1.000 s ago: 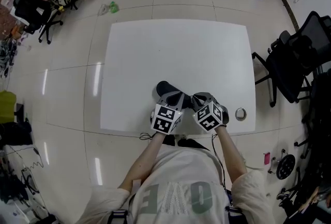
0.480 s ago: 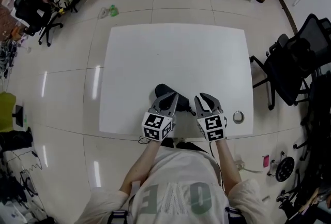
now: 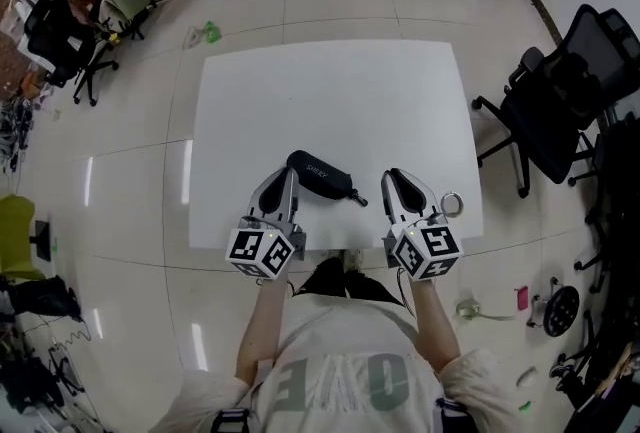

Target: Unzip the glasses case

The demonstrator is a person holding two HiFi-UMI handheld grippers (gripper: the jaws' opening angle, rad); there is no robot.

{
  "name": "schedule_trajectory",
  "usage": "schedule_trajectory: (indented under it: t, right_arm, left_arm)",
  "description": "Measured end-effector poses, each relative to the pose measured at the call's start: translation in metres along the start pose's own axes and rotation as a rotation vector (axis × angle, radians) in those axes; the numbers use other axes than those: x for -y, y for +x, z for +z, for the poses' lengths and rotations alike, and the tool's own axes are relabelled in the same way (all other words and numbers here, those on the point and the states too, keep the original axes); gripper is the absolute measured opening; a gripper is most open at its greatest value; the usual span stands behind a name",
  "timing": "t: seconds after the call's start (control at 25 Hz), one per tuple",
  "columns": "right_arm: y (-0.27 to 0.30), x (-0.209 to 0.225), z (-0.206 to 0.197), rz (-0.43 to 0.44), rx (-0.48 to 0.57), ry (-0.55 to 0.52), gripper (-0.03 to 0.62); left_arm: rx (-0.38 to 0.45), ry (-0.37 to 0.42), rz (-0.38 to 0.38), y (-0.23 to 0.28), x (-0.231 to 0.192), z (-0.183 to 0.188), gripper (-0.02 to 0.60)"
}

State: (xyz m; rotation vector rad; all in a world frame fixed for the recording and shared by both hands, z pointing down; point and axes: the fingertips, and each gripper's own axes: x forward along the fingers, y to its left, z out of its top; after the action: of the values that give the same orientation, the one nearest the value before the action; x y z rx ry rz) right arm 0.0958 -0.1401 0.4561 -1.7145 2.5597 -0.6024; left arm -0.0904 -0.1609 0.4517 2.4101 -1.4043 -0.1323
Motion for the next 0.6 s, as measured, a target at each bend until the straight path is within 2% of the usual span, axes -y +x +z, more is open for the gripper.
schedule_trajectory:
  t: [0.16, 0.36, 0.6]
  right_arm:
    - [-0.039, -0.001, -0.001, 0.000, 0.028, 0.023, 0.044]
    - [-0.100, -0.026, -0.019, -0.015, 0.060, 0.036, 0.044]
    - [-0.204, -0.104, -0.057, -0.012, 0.105, 0.016, 0.044]
  left_arm:
    - [0.035, 0.009, 0.008, -0.037, 0.006, 0.002, -0.008]
    - [0.049, 0.016, 0.015, -0.105, 0.020, -0.015, -0.008]
    - [0.079, 0.064, -0.036, -0.241, 0.064, -0.035, -0.008]
